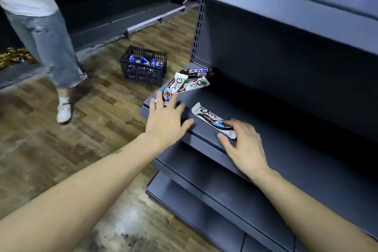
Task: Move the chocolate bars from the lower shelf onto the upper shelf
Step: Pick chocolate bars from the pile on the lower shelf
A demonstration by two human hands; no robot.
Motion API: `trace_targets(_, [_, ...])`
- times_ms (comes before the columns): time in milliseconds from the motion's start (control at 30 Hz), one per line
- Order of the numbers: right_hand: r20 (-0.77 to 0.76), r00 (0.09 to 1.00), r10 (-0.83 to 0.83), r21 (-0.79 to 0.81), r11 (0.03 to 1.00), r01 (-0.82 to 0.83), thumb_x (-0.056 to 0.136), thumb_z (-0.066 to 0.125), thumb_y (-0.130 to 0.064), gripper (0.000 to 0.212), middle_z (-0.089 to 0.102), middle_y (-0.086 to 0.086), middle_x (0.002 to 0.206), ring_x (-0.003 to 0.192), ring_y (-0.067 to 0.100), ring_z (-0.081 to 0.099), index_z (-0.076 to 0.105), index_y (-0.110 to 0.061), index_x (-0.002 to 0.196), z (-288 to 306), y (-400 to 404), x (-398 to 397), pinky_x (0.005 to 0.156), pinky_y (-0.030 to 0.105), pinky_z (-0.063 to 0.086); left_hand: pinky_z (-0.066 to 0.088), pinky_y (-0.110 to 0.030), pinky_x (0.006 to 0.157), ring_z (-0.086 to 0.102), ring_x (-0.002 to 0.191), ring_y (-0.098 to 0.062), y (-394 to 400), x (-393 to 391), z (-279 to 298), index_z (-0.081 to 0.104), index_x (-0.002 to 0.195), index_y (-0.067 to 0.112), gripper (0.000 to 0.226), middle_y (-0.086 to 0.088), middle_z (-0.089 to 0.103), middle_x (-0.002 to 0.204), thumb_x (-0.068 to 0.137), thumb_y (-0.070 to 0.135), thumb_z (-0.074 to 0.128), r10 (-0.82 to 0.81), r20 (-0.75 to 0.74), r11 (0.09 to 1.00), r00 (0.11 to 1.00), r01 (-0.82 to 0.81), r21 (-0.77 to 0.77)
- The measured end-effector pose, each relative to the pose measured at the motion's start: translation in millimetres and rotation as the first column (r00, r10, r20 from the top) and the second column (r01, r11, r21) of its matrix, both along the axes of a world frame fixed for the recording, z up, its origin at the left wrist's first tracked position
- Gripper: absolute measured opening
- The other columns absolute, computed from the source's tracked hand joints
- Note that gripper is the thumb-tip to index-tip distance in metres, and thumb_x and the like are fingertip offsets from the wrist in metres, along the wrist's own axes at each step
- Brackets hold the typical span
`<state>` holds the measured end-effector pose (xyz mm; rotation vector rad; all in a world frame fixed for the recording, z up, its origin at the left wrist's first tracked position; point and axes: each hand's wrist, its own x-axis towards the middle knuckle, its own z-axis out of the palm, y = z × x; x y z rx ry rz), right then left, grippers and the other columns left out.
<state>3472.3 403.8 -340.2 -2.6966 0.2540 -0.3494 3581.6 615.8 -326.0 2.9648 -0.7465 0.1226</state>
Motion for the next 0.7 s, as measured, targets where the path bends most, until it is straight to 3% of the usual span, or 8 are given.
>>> trace_targets(100, [0.036, 0.999, -0.039, 0.046, 0.998, 0.037, 0.089, 0.063, -0.041, 0.026, 0.061, -0.021, 0.119, 0.115, 0.011, 0.05, 0.06, -0.036, 0.114, 3, 1, 3, 0.097, 0.038, 0.042, 0.013, -0.054, 0.115, 0.012, 0.14, -0.047, -4, 14, -5, 0.033, 0.146, 0.023, 0.068, -0.006, 0.016, 0.158, 0.093, 0.065, 0.028, 0.049, -0.072, 0.998, 0.996, -0.047, 0.037])
trace_targets(167, [0.036, 0.998, -0.057, 0.073, 0.996, 0.054, 0.089, 0.064, -0.039, 0.024, 0.061, -0.023, 0.113, 0.111, 0.007, 0.05, 0.06, -0.037, 0.113, 4, 0, 5, 0.094, 0.037, 0.044, 0.022, -0.052, 0.111, 0.028, 0.132, -0.044, -8, 10, -6, 0.041, 0.141, 0.02, 0.066, -0.009, 0.027, 0.152, 0.093, 0.064, 0.027, 0.055, -0.029, 0.997, 0.998, -0.053, 0.063])
trace_targets(300, [-0.013, 0.991, -0.133, 0.196, 0.972, 0.133, 0.085, 0.069, -0.039, 0.041, 0.06, -0.016, 0.115, 0.108, -0.004, 0.048, 0.055, -0.04, 0.123, 8, -1, -1, 0.089, 0.017, 0.04, 0.038, -0.04, 0.086, 0.042, 0.104, -0.034, -16, -14, 0, 0.056, 0.123, 0.016, 0.055, -0.006, 0.042, 0.134, 0.095, 0.058, 0.033, 0.008, 0.114, 0.998, 0.993, -0.015, 0.055])
trace_targets(400, [-0.017, 0.986, -0.169, 0.248, 0.954, 0.168, 0.082, 0.075, -0.035, 0.049, 0.06, -0.012, 0.117, 0.107, -0.01, 0.046, 0.054, -0.039, 0.127, 10, -3, -7, 0.088, 0.003, 0.033, 0.043, -0.037, 0.077, 0.044, 0.099, -0.032, -20, -30, -1, 0.062, 0.109, 0.013, 0.04, -0.003, 0.049, 0.123, 0.094, 0.047, 0.048, -0.062, 0.083, 0.996, 0.995, 0.067, -0.062])
trace_targets(533, [-0.023, 0.979, -0.203, 0.229, 0.952, 0.202, 0.08, 0.077, -0.03, 0.051, 0.059, -0.01, 0.119, 0.103, -0.02, 0.042, 0.056, -0.036, 0.127, 13, -9, -18, 0.086, -0.004, 0.028, 0.047, -0.033, 0.058, 0.05, 0.083, -0.028, -21, -37, -10, 0.069, 0.083, 0.013, 0.015, -0.002, 0.057, 0.092, 0.076, 0.023, 0.079, -0.151, 0.092, 0.967, 0.984, 0.166, -0.194])
trace_targets(633, [-0.011, 0.972, -0.234, 0.211, 0.95, 0.231, 0.081, 0.077, -0.025, 0.052, 0.059, -0.009, 0.121, 0.104, -0.016, 0.043, 0.057, -0.032, 0.129, 15, -16, -28, 0.086, -0.004, 0.027, 0.051, -0.034, 0.057, 0.045, 0.084, -0.023, -21, -37, -16, 0.066, 0.096, 0.016, 0.029, 0.001, 0.053, 0.094, 0.073, 0.0, 0.075, -0.226, 0.062, 0.927, 0.972, 0.235, -0.293])
trace_targets(700, [-0.004, 0.97, -0.241, 0.175, 0.955, 0.238, 0.083, 0.075, -0.022, 0.053, 0.06, -0.009, 0.123, 0.112, -0.003, 0.044, 0.057, -0.026, 0.132, 16, -21, -36, 0.088, 0.001, 0.027, 0.052, -0.039, 0.061, 0.045, 0.088, -0.025, -22, -39, -11, 0.06, 0.107, 0.013, 0.031, -0.004, 0.049, 0.103, 0.08, -0.001, 0.066, -0.236, 0.031, 0.902, 0.971, 0.231, -0.365])
